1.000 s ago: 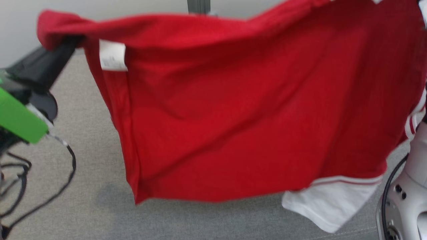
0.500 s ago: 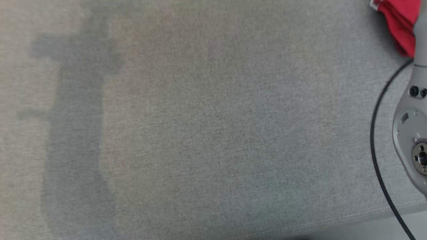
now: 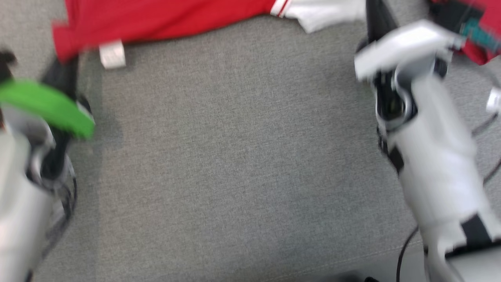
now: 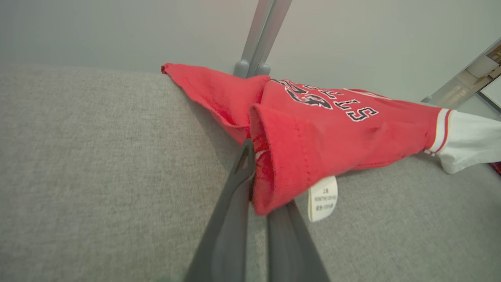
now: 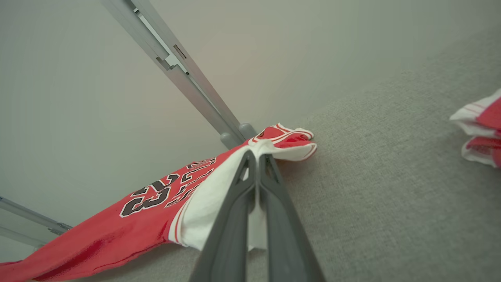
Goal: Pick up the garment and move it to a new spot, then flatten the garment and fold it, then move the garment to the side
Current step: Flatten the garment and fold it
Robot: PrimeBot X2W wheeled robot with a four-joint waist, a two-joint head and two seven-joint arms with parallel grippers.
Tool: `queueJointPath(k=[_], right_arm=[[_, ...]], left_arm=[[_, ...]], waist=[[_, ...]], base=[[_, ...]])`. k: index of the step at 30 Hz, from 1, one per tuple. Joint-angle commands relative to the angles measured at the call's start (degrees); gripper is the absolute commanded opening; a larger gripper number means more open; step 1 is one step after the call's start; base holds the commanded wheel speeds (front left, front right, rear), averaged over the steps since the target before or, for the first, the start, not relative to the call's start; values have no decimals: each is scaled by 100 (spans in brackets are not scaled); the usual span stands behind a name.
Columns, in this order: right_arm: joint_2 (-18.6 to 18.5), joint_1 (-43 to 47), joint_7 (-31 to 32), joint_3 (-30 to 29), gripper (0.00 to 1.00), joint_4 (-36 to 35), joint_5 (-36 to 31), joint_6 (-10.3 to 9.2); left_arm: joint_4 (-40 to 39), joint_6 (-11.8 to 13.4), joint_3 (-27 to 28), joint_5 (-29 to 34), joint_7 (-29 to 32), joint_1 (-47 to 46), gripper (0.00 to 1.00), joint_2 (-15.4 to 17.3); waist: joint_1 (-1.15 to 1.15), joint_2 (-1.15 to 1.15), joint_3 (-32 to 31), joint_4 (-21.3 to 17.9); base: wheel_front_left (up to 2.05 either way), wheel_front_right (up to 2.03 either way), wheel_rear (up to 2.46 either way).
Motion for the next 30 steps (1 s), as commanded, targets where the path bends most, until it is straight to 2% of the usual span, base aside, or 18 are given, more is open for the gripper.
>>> queueJointPath(k=[1, 5, 8, 13, 17, 22, 30], right_arm=[[-52, 479, 3, -39, 0, -267, 46, -1], [-142, 2001, 249, -177, 0, -1277, 124, -1], [-169, 3097, 497, -503, 0, -2040, 140, -5], [-98, 4903, 1196, -1094, 0, -3251, 17, -6], [-46, 5972, 1656, -1461, 0, -3943, -26, -5], [-24, 6430, 1833, -1671, 0, -4310, 89, -5], [-20, 5992, 2016, -1586, 0, -4282, 7, -5]], left_arm=[[-130, 1, -48, -125, -116, 439, 0, 134], [-472, 1, -178, -313, -407, 1684, 0, 315], [-711, 97, -237, -380, -584, 2450, 0, 308], [-1440, 389, -368, -705, -593, 3821, 0, 180], [-2192, 673, -340, -1029, -741, 4800, 0, 60], [-2819, 865, -303, -1278, -792, 5301, 0, -55], [-2903, 928, -315, -1431, -485, 4875, 0, -113]], waist=[[-1, 0, -576, 127], [-1, 0, -1098, 229], [-1, 0, -1493, 322], [-1, 0, -2021, 400], [-1, 0, -2084, 421], [-1, 0, -1988, 482], [-1, 0, -1840, 543]], base=[[0, 0, 0], [0, 0, 0], [0, 0, 0], [0, 0, 0], [0, 0, 0], [0, 0, 0], [0, 0, 0]])
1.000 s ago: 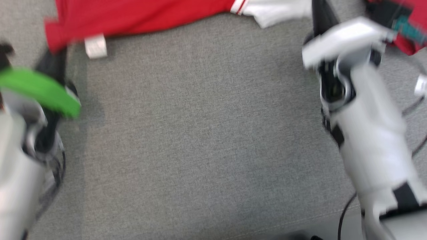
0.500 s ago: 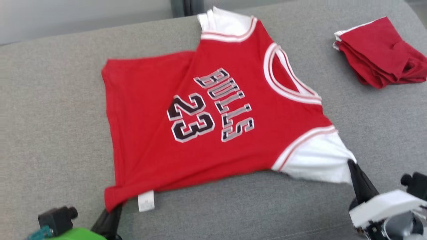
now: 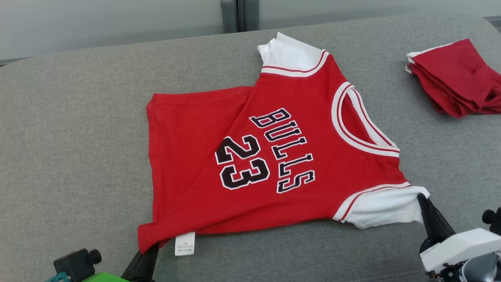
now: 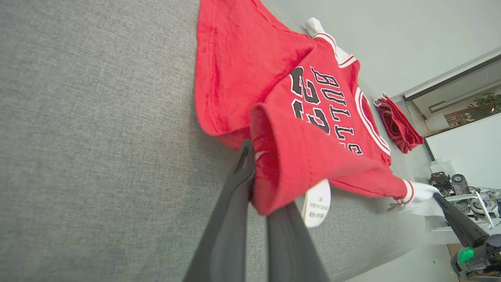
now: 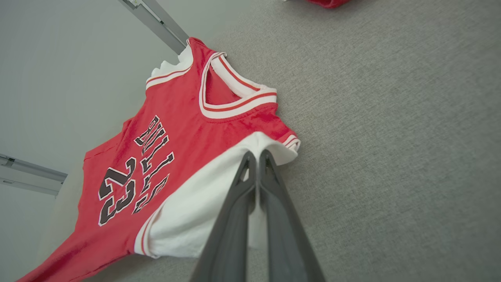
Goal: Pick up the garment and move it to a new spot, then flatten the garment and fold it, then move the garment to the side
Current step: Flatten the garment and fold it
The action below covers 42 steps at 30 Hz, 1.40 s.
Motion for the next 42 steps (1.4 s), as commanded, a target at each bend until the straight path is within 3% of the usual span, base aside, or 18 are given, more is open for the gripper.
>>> queueJointPath(k=[1, 7, 22, 23, 24, 25, 26, 27, 28, 29, 35, 42], right_arm=[[-5, -145, 26, 12, 0, 51, -47, -9], [-7, -802, 234, 109, 0, 252, -338, -8], [-7, -3093, 1290, 374, 0, 1225, -1656, -8], [-8, -3213, 1325, 370, 0, 1294, -1709, -8], [-6, -3361, 1348, 372, 0, 1378, -1810, -8], [-6, -3465, 1361, 364, 0, 1450, -1855, -8], [-7, -3584, 1371, 347, 0, 1545, -1883, -8], [-6, -3678, 1350, 366, 0, 1604, -1926, -8], [-5, -3777, 1268, 390, 16, 1657, -1986, -8], [-6, -3831, 1229, 395, 100, 1720, -1989, -8], [-63, -3862, 870, 318, 100, 1800, -2101, -7], [-328, -3136, 964, 364, 100, 1204, -2003, -7]], left_arm=[[43, 24, 8, -38, 57, -183, 0, 5], [179, 35, -13, -150, 453, -765, 0, -55], [472, 298, 137, -515, 1596, -1991, 0, 295], [493, 289, 136, -524, 1641, -2061, 2, 298], [529, 297, 130, -528, 1707, -2144, 13, 300], [565, 312, 109, -526, 1758, -2193, 18, 307], [607, 332, 87, -517, 1814, -2253, 34, 312], [644, 354, 86, -524, 1842, -2300, 44, 303], [678, 361, 88, -523, 1856, -2339, 95, 289], [692, 374, 86, -496, 1852, -2372, 100, 286], [653, 370, 142, -431, 1713, -2174, 100, 356], [99, 446, 7, -190, 1500, -1641, 100, 529]], waist=[[1, 0, 56, 3], [1, 0, 253, -26], [1, 0, 878, -56], [1, 0, 901, -47], [1, 0, 922, -38], [1, 0, 934, -31], [1, 0, 951, -21], [1, 0, 960, -14], [1, 0, 964, -9], [1, 0, 964, -6], [1, 0, 860, 15], [1, 0, 725, 8]], base=[[0, 0, 0], [0, 0, 0], [0, 0, 0], [0, 0, 0], [0, 0, 0], [0, 0, 0], [0, 0, 0], [0, 0, 0], [0, 0, 0], [0, 0, 0], [0, 0, 0], [0, 0, 0]])
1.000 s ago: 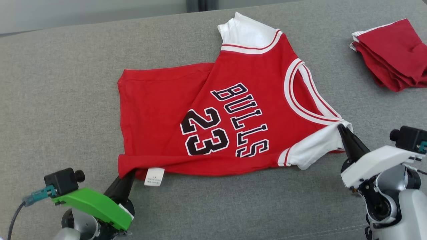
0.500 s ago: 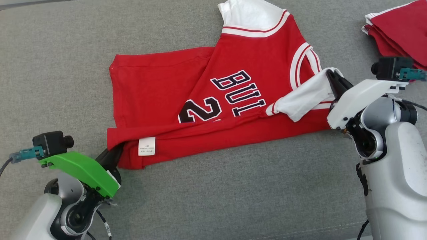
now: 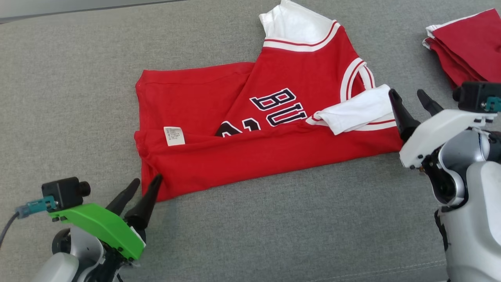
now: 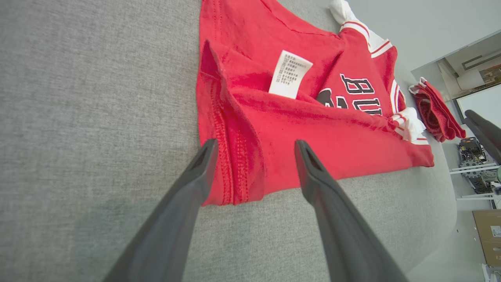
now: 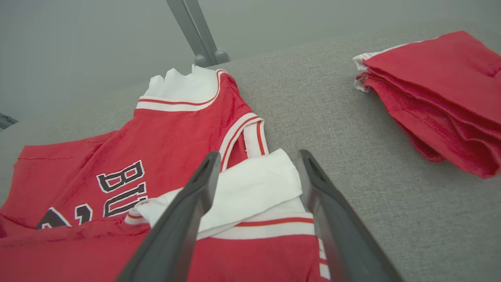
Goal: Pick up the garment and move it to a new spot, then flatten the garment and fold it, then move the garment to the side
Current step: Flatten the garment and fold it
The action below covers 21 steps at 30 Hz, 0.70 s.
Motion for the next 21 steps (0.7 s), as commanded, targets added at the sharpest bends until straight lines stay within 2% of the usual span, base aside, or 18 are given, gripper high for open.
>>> queueJointPath(k=[1, 10, 20, 21], right_arm=[[-87, 233, 84, 45, 100, -130, -38, -4], [-505, 847, 542, 339, 100, -415, -443, -3], [-540, 728, 1007, 586, 100, -73, -540, -4], [-528, 715, 1022, 606, 100, -37, -511, -3]], left_arm=[[-111, 42, -60, 88, -44, 97, 100, 7], [-173, 227, -392, 463, -130, 51, 100, -188], [241, 178, -598, 654, -105, -223, 100, -346], [300, 155, -629, 691, -103, -246, 91, -360]], waist=[[0, 0, -10, -26], [0, 0, 168, -135], [0, 0, 358, -63], [0, 0, 368, -55]], base=[[0, 0, 0], [0, 0, 0], [0, 0, 0], [0, 0, 0]])
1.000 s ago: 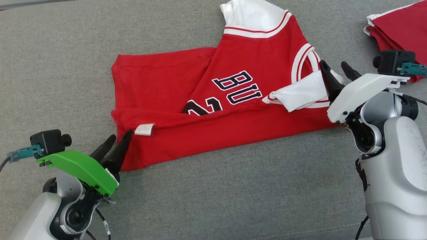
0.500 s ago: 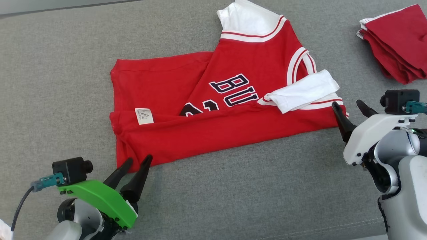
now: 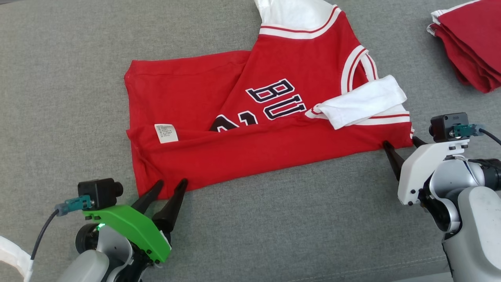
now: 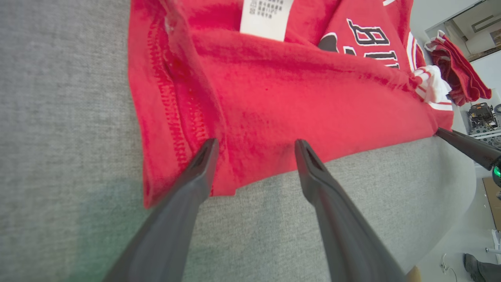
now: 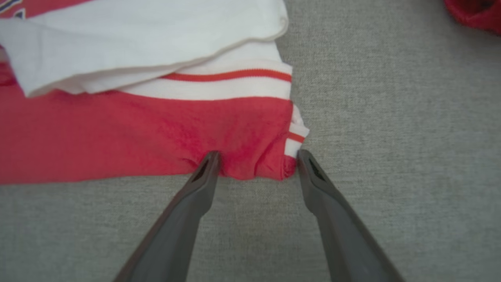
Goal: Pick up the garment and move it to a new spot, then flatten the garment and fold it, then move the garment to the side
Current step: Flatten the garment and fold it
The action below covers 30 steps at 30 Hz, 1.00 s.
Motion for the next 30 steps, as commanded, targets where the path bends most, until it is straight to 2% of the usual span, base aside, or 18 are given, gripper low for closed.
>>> queueJointPath(k=[1, 2, 4, 5, 7, 10, 14, 16, 17, 18, 19, 20, 30], right_arm=[[11, -45, 29, 42, 100, 55, 13, -2], [5, -51, 38, 62, 100, 83, 23, -2], [-11, -51, 56, 92, 100, 128, 45, -2], [-24, -53, 57, 89, 100, 146, 57, -2], [-49, -58, 45, 67, 100, 181, 55, -2], [-62, -61, 35, 45, 100, 223, 24, -2], [-61, -48, 110, 81, 99, 305, 15, -2], [-71, -58, 121, 78, 69, 373, 25, -2], [-70, -66, 115, 81, 48, 404, 26, -2], [-69, -84, 97, 81, 38, 440, 28, -3], [-71, -105, 79, 75, 23, 473, 29, -4], [-72, -126, 62, 65, 1, 507, 26, -6], [-82, -281, -112, 67, 0, 661, 116, -8]], left_arm=[[93, -33, -38, 61, -1, -57, 76, -20], [139, -43, -60, 66, -17, -73, 48, -33], [202, -78, -84, 87, -38, -90, 31, -52], [222, -88, -89, 97, -38, -95, 23, -56], [262, -102, -85, 97, -59, -105, 17, -68], [320, -115, -71, 92, -80, -108, 0, -50], [378, -124, 1, 59, -118, -63, 0, 31], [416, -128, 49, 27, -119, -37, 0, 89], [436, -135, 64, 10, -125, -28, 0, 108], [461, -143, 83, -10, -136, -24, 0, 131], [474, -154, 94, -16, -141, -28, 0, 143], [485, -171, 105, -11, -146, -39, 0, 151], [547, -256, 119, -57, -169, -112, 0, 140]], waist=[[0, 0, 22, 24], [0, 0, 26, 30], [0, 0, 23, 42], [0, 0, 20, 47], [0, 0, 13, 55], [0, 0, 6, 62], [0, 0, 20, 65], [0, 0, 37, 75], [0, 0, 41, 81], [0, 0, 49, 89], [0, 0, 54, 95], [0, 0, 62, 105], [0, 0, 31, 145]], base=[[0, 0, 0], [0, 0, 0], [0, 0, 0], [0, 0, 0], [0, 0, 0], [0, 0, 0], [0, 0, 0], [0, 0, 0], [0, 0, 0], [0, 0, 0], [0, 0, 0], [0, 0, 0], [0, 0, 0]])
